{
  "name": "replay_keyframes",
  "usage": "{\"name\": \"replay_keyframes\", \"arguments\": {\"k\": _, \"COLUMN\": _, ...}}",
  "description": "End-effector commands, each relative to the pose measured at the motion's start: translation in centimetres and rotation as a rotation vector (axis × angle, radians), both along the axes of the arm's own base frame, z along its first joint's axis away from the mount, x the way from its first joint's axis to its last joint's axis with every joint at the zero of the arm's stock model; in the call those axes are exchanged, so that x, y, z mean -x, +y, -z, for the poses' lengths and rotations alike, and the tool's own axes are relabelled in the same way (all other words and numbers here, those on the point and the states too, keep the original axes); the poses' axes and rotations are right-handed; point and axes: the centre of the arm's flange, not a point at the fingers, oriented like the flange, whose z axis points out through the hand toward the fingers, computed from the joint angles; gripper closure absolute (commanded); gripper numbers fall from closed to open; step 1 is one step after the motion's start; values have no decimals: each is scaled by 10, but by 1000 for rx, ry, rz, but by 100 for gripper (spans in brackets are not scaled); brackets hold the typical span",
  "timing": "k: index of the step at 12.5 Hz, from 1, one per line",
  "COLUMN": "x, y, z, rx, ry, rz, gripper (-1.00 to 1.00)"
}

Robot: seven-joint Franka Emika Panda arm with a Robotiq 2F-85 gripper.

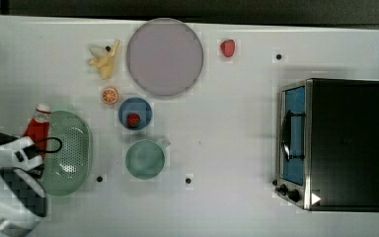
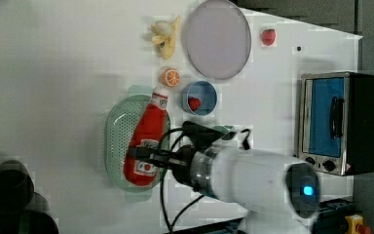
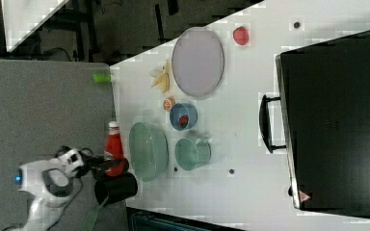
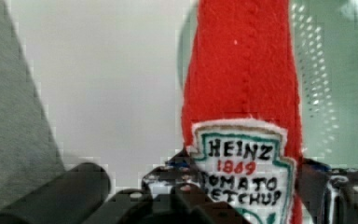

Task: Pick ketchup from strainer and place it on the table

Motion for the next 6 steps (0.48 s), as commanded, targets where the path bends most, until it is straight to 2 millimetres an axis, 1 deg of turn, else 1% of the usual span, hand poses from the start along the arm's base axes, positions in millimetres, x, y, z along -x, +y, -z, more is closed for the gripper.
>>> {"name": "replay_keyframes", "arguments": {"k": 1, "x": -30, "y": -33, "z": -40, "rx": 23, "ry": 18, "rz": -27, "gripper": -21}}
{"name": "replay_keyframes", "arguments": {"k": 2, "x": -41, "y": -47, "z": -53, "rx": 30, "ry": 41, "rz": -50, "gripper": -21}}
{"name": "replay_keyframes", "arguments": {"k": 3, "x": -56, "y": -64, "z": -66, "rx": 35, "ry": 49, "rz": -54, "gripper": -21}}
{"name": "replay_keyframes", "arguments": {"k": 6, "x": -105, "y": -131, "z": -97, "rx": 45, "ry": 21, "rz": 8, "gripper": -21}}
